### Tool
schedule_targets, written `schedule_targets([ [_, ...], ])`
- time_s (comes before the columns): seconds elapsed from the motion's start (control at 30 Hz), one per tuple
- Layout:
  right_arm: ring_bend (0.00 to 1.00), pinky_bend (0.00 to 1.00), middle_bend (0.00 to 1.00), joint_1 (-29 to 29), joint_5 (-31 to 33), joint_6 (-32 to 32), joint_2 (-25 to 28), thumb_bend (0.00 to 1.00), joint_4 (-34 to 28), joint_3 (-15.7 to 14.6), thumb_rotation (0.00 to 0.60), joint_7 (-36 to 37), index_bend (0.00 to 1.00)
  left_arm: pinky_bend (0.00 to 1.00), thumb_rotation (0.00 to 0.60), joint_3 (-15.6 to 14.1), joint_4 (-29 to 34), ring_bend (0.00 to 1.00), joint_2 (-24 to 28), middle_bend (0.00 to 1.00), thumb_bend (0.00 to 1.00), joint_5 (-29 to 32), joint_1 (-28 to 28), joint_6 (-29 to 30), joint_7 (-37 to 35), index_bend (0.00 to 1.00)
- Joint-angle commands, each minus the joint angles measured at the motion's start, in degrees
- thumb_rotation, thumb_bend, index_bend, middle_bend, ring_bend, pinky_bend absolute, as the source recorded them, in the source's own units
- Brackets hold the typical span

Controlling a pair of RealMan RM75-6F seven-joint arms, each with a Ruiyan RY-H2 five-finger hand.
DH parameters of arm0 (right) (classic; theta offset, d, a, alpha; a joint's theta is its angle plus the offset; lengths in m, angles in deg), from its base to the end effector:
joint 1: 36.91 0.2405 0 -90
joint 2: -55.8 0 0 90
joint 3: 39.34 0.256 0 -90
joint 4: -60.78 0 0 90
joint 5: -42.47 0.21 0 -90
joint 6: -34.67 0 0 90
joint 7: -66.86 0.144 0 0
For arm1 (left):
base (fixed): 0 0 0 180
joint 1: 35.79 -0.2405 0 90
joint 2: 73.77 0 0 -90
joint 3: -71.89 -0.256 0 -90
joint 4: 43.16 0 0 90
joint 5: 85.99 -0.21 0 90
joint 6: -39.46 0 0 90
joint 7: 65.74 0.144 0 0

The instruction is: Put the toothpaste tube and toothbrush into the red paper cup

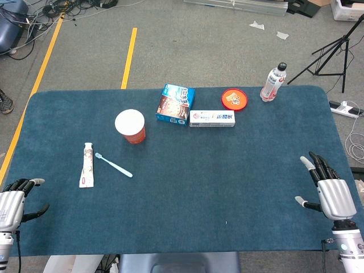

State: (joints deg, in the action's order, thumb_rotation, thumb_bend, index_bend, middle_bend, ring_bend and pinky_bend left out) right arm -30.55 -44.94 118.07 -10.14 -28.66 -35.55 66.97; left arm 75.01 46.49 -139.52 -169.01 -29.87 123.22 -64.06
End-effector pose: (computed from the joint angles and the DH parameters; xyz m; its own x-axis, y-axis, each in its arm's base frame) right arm -0.3105 -0.1931 0.1507 0.4125 -0.0031 0.9110 -0.9097 -0.0553 0.4117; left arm -0.3221 0.1884 0.1551 0.4336 0.0125 0.9010 0.9006 0.0273 -0.4338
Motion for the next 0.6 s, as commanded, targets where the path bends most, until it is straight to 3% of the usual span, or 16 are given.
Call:
schedule_targets([
  [0.03,0.00,0.24,0.00,0.39,-0.30,-0.63,-0.10,0.00,-0.11,-0.32,0.600,-0.05,0.00,0.33,0.600,-0.07,0.15,0.27,0.06,0.38,0.15,-0.26,-0.13,0.24,0.03,0.31],
  [0.47,0.00,0.24,0.00,-0.09,0.35,0.36,1.07,0.00,-1.00,0.05,0.600,1.50,0.00,0.33,0.600,-0.53,-0.42,0.28,-1.56,0.38,0.15,-1.51,0.18,0.09,0.26,0.31],
  [0.6,0.00,0.24,0.00,-0.54,0.35,1.51,1.69,0.00,-1.32,0.36,0.600,2.23,0.00,0.31,0.600,-0.50,-0.51,0.27,-2.62,0.37,0.07,-3.09,0.49,0.96,-0.11,0.29],
])
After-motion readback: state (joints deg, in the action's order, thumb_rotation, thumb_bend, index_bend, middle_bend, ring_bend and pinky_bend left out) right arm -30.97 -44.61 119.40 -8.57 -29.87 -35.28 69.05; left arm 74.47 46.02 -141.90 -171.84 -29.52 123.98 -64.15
